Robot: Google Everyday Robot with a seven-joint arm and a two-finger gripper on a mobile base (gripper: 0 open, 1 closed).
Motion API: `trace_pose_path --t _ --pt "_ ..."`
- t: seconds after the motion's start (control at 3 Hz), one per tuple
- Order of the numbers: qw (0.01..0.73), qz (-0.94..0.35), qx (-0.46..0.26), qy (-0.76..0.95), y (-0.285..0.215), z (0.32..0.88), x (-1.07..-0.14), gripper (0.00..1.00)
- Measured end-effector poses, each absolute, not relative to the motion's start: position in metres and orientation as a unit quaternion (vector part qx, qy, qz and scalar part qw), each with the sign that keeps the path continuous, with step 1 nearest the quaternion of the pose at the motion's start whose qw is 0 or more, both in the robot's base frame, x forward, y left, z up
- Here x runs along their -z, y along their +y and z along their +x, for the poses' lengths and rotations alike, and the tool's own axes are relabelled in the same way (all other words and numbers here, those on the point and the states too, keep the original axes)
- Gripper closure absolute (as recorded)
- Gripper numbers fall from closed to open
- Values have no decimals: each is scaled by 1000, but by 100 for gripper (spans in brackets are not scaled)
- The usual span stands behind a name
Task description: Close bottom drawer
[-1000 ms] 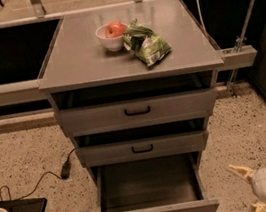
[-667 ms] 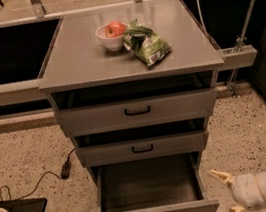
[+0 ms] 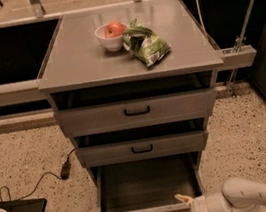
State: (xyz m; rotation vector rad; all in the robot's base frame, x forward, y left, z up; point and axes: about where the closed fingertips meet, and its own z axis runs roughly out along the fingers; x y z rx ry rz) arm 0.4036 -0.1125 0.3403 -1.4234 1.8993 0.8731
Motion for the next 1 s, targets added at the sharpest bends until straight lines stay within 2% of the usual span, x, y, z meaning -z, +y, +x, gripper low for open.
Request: trace_pose_path --t 0.33,1.0 --pt "238 -497 -339 763 -114 375 -242 0" --pt "229 -483 -350 770 -118 371 -228 0"
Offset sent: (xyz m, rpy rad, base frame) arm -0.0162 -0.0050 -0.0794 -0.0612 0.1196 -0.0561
